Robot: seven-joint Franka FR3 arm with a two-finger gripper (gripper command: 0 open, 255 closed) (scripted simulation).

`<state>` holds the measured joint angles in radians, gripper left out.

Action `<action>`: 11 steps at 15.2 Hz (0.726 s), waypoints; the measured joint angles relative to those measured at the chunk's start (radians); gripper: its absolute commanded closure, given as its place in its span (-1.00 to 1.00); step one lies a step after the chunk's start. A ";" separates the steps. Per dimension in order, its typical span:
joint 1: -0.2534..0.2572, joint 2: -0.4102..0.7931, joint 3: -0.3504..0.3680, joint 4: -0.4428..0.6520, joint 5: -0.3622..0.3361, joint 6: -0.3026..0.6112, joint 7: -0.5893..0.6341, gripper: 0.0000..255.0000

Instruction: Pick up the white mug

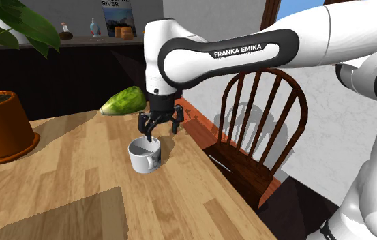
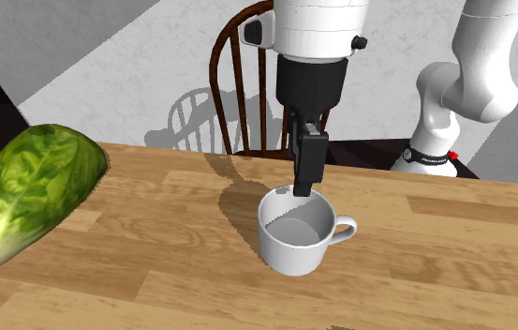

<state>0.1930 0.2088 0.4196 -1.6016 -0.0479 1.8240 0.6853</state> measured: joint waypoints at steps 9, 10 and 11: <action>0.017 0.058 0.002 -0.029 -0.022 0.083 0.025 -1.00; 0.017 0.058 0.002 -0.032 -0.023 0.087 0.025 1.00; 0.017 0.059 0.002 -0.034 -0.023 0.089 0.025 1.00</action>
<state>0.2104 0.2673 0.4212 -1.6357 -0.0706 1.9133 0.7103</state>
